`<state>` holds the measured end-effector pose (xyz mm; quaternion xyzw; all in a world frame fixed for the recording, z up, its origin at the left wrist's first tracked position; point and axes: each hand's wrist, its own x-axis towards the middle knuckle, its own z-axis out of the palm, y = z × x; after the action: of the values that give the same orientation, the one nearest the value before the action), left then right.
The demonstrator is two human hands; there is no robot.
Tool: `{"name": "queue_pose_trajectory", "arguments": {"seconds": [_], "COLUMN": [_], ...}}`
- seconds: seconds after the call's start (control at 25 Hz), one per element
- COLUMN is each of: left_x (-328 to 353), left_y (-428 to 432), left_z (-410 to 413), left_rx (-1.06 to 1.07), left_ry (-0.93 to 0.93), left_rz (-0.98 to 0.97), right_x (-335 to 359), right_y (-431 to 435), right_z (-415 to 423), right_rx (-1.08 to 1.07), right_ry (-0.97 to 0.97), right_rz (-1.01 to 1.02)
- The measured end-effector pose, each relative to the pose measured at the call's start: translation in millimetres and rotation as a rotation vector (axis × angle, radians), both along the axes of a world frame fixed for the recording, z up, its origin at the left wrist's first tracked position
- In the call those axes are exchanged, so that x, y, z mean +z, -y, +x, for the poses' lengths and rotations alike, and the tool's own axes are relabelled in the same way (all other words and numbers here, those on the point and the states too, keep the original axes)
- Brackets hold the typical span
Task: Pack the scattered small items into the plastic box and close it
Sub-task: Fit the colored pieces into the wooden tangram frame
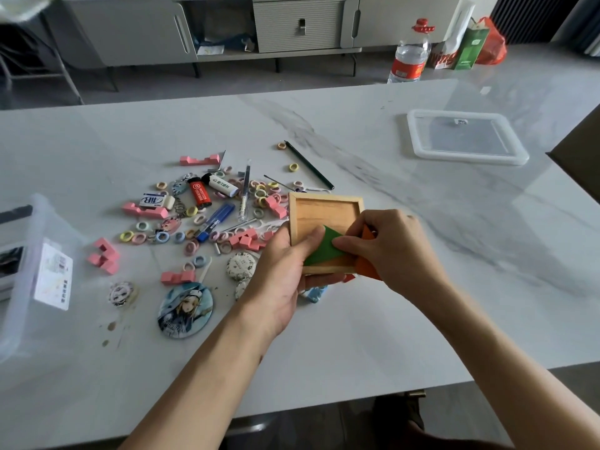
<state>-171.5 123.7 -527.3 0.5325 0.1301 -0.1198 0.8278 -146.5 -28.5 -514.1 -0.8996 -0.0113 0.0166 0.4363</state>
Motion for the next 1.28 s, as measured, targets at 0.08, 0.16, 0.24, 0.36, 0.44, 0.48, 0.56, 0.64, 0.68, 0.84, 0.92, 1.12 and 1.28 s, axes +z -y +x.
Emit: {"name": "queue_pose_trajectory", "arguments": {"seconds": [0.08,0.16,0.24,0.36,0.44,0.48,0.56,0.64,0.68,0.84,0.92,1.12,1.28], "left_x": [-1.4,-2.6,-3.3,-4.4,-5.9,-6.9,-8.1,-8.8,-9.0,-8.9,-8.3,-5.2,-3.0], "left_y": [-0.9,-2.7,-5.1,-9.6,-11.5,-12.1,-12.1,-10.7,-10.3,-10.6,-11.1,-7.5,-7.7], "left_z": [0.3,2.6,5.5,7.5,7.8,8.2,8.6,8.4,7.9,7.5,7.2,5.7,5.4], "left_rx": [-0.007,0.007,0.046,0.075,0.065,0.056,0.025,-0.013,-0.025,-0.040,-0.056,-0.110,-0.135], "left_ry": [0.014,0.020,0.014,-0.003,-0.023,-0.037,-0.062,-0.073,-0.076,-0.089,-0.091,-0.098,-0.089], "left_rz": [0.038,0.086,0.112,0.131,0.123,0.123,0.137,0.143,0.142,0.139,0.136,0.103,0.088], "right_x": [-0.5,-0.4,-0.6,-1.3,-1.9,-2.0,-0.9,2.4,4.5,12.1,12.4,8.8,4.9], "right_y": [0.5,2.0,6.9,17.2,18.2,17.0,16.3,16.9,19.2,31.1,30.8,22.0,19.2], "right_z": [-0.7,1.3,5.7,14.1,16.7,17.8,19.5,21.8,22.6,24.9,25.1,24.4,19.9], "right_rx": [0.054,0.071,-0.011,-0.202,-0.266,-0.291,-0.310,-0.277,-0.259,-0.189,-0.142,-0.007,0.118], "right_ry": [0.064,0.115,0.127,-0.059,-0.320,-0.443,-0.607,-0.667,-0.676,-0.631,-0.615,-0.397,-0.094], "right_rz": [-0.096,-0.182,-0.157,0.240,0.682,0.881,1.093,1.174,1.218,1.383,1.350,1.247,0.717]}}
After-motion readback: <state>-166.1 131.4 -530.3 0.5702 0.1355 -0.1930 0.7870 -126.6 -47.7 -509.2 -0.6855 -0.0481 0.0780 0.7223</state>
